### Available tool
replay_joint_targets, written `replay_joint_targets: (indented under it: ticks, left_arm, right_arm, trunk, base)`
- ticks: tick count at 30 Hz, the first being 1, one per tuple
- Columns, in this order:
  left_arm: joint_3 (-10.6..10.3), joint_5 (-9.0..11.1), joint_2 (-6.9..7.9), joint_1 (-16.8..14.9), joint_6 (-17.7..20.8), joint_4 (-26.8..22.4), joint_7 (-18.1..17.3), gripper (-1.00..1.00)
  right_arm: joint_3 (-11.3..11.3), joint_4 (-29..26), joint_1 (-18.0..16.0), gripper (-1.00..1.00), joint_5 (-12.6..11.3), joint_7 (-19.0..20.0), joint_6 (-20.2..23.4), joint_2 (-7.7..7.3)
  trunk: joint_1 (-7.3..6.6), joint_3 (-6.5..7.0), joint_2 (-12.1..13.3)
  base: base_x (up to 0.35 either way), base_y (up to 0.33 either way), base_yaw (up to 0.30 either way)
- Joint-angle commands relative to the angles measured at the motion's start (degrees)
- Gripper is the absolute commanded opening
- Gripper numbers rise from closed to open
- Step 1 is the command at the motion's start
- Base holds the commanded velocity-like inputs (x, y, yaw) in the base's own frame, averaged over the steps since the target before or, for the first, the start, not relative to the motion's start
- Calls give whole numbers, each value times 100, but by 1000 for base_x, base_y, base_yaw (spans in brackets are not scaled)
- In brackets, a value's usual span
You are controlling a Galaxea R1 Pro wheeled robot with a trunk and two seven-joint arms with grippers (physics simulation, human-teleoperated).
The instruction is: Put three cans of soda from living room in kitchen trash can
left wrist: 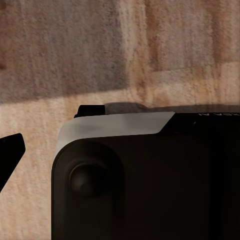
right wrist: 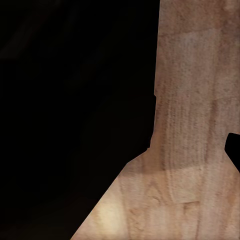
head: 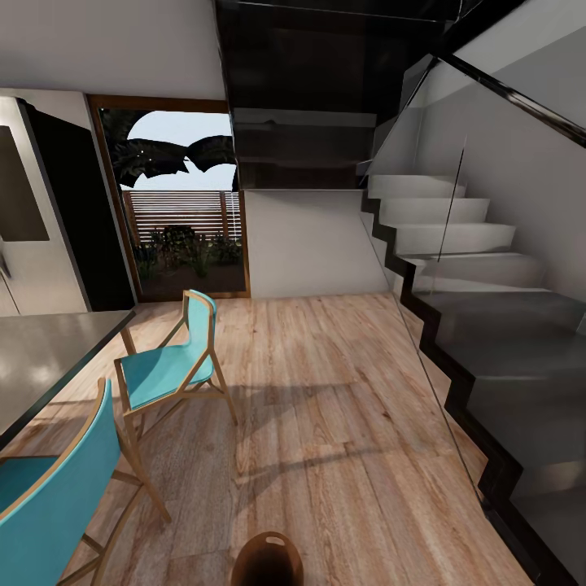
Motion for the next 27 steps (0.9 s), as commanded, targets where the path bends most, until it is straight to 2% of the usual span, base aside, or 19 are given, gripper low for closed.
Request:
replay_joint_targets:
  ticks: [1,27]
  left_arm:
    - [0,0,0,0,0,0,0,100]
    - [0,0,0,0,0,0,0,100]
  right_arm:
    - [0,0,0,100,0,0,0,0]
    - [0,0,0,100,0,0,0,0]
  trunk:
    - [0,0,0]
    - [0,0,0]
  base:
    - [0,0,0]
    - [0,0,0]
